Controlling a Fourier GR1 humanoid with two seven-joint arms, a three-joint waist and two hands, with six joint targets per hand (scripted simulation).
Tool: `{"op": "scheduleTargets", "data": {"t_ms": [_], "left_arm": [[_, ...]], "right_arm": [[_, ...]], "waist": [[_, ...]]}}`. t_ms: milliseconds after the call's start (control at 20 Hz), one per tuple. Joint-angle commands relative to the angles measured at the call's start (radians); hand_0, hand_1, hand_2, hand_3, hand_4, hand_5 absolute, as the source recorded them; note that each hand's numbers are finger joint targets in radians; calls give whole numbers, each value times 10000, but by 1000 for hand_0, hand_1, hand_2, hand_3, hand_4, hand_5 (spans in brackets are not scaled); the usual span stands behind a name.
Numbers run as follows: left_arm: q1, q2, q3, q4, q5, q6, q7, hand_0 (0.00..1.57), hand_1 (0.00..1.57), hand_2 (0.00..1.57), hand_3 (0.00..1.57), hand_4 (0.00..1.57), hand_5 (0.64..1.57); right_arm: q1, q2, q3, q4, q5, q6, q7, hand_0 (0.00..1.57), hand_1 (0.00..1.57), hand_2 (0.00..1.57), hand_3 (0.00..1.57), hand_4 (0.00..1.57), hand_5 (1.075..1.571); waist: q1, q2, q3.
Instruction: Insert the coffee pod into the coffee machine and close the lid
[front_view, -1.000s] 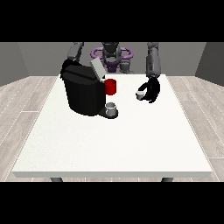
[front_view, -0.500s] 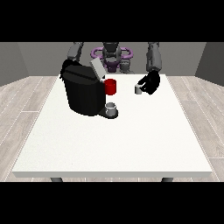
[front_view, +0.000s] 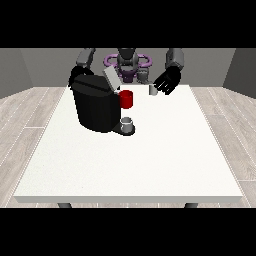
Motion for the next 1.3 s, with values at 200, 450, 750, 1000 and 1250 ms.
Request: {"op": "scheduleTargets", "data": {"t_ms": [200, 450, 750, 1000, 1250], "left_arm": [[-847, 1009, 731, 186, 184, -667, -219, 1253, 1253, 1328, 1281, 537, 1571], [-1655, 522, 617, -358, 29, -660, 783, 1072, 1072, 1218, 1232, 520, 1571], [-2595, 1343, 1409, 301, 263, -612, 895, 1239, 1239, 1262, 1198, 476, 1571], [-2734, 1110, 1232, 210, 107, -602, 792, 1284, 1284, 1340, 1276, 519, 1571], [-2979, 722, 1041, 58, -32, -690, 1244, 1262, 1262, 1297, 1237, 494, 1571]], "right_arm": [[-21, 118, 463, -733, 91, 168, 84, 0, 0, 0, 0, 489, 1571], [-154, -119, 17, -68, -32, 167, -348, 0, 0, 0, 0, 494, 1571], [-732, -60, 578, -1177, 336, -69, 680, 0, 0, 0, 0, 509, 1571], [-895, -143, 419, -1187, 378, -129, 271, 0, 0, 0, 0, 548, 1571], [-631, -148, 160, -688, 195, -60, 40, 0, 0, 0, 0, 526, 1571]], "waist": [[-674, 400, -5], [-578, 297, 1], [-1533, 1044, -5], [-1423, 1251, -3], [-1278, 1078, 1]]}}
